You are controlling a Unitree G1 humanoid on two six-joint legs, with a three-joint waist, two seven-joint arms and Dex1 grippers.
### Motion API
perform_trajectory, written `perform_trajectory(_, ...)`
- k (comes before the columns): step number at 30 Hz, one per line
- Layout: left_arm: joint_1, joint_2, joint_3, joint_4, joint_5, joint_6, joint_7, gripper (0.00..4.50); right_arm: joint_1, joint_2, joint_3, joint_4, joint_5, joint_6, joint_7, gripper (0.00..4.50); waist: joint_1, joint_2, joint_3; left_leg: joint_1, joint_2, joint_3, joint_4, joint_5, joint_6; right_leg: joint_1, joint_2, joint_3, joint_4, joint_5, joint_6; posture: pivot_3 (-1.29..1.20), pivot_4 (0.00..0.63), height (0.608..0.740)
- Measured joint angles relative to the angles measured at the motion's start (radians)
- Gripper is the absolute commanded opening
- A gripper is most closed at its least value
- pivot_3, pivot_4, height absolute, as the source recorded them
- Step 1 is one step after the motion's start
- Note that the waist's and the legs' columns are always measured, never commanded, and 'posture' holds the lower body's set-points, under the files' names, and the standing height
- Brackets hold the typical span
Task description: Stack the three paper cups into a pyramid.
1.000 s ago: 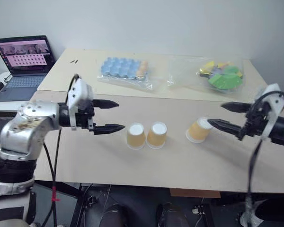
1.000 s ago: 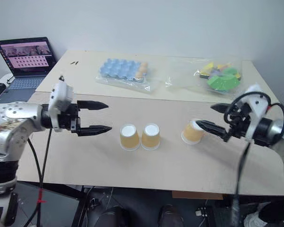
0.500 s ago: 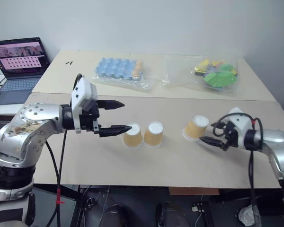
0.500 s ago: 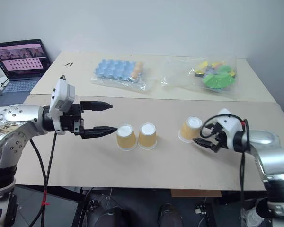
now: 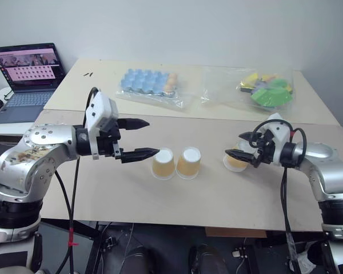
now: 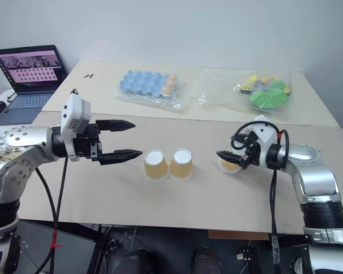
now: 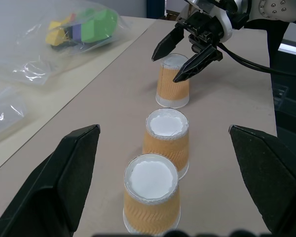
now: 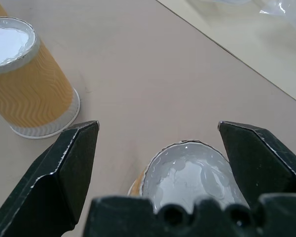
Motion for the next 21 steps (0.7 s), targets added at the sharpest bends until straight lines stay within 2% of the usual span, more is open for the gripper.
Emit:
perform_trajectory(6, -0.002, 0.000, -0.010, 0.002, 0.002, -0.003, 0.004, 4.47, -0.004, 0.000, -0.023, 0.037, 0.000, -0.006, -0.011, 4.50, 0.001, 0.000, 0.000, 0.000, 0.000, 0.000, 0.000, 0.000, 0.000, 0.000, 0.000, 0.000, 0.000, 0.000, 0.000, 0.00, 0.150, 0.733)
perform_trajectory(8, -0.003, 0.000, -0.012, 0.002, 0.002, -0.004, 0.004, 4.50, -0.004, 0.001, -0.026, 0.039, 0.000, -0.006, -0.012, 3.96, 0.001, 0.000, 0.000, 0.000, 0.000, 0.000, 0.000, 0.000, 0.000, 0.000, 0.000, 0.000, 0.000, 0.000, 0.000, 0.00, 0.150, 0.733)
perform_trajectory(9, -0.005, 0.000, -0.014, 0.003, 0.003, -0.005, 0.004, 4.50, -0.004, 0.004, -0.027, 0.040, 0.000, -0.006, -0.012, 3.83, 0.001, 0.000, 0.000, 0.000, 0.000, 0.000, 0.000, 0.000, 0.000, 0.000, 0.000, 0.000, 0.000, 0.000, 0.000, 0.00, 0.150, 0.733)
perform_trajectory(15, -0.015, 0.000, -0.017, 0.006, 0.008, -0.007, 0.005, 4.50, -0.005, 0.012, -0.029, 0.041, 0.000, -0.010, -0.006, 1.68, 0.001, 0.000, 0.000, 0.000, 0.000, 0.000, 0.000, 0.000, 0.000, 0.000, 0.000, 0.000, 0.000, 0.000, 0.000, 0.00, 0.150, 0.733)
perform_trajectory(21, -0.020, 0.000, -0.018, 0.018, 0.011, -0.007, 0.007, 4.50, -0.005, 0.012, -0.032, 0.040, 0.000, -0.010, -0.006, 1.68, 0.000, 0.000, 0.000, 0.000, 0.000, 0.000, 0.000, 0.000, 0.000, 0.000, 0.000, 0.000, 0.000, 0.000, 0.000, 0.00, 0.150, 0.733)
